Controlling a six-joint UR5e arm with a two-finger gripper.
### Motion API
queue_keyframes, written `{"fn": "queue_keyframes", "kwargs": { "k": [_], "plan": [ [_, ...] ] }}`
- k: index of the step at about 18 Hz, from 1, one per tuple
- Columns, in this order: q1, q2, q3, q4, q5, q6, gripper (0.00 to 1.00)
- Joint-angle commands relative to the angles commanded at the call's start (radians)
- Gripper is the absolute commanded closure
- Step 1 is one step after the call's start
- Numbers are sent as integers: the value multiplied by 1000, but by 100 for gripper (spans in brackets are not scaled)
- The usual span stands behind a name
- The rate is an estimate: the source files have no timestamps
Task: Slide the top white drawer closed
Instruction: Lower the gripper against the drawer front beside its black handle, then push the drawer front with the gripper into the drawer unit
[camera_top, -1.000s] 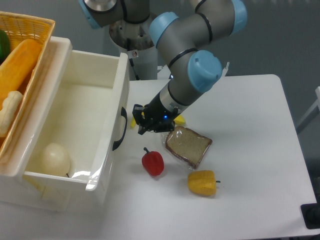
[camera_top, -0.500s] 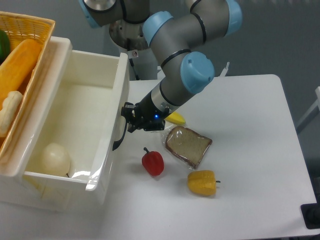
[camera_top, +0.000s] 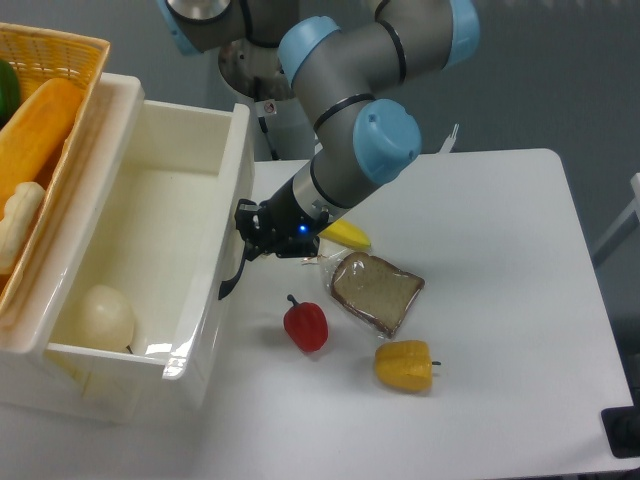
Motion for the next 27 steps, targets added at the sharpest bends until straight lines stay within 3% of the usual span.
{"fn": "queue_keyframes", "kwargs": {
  "k": [27],
  "plan": [
    [-183,0,0,11,0,-140,85]
  ]
}}
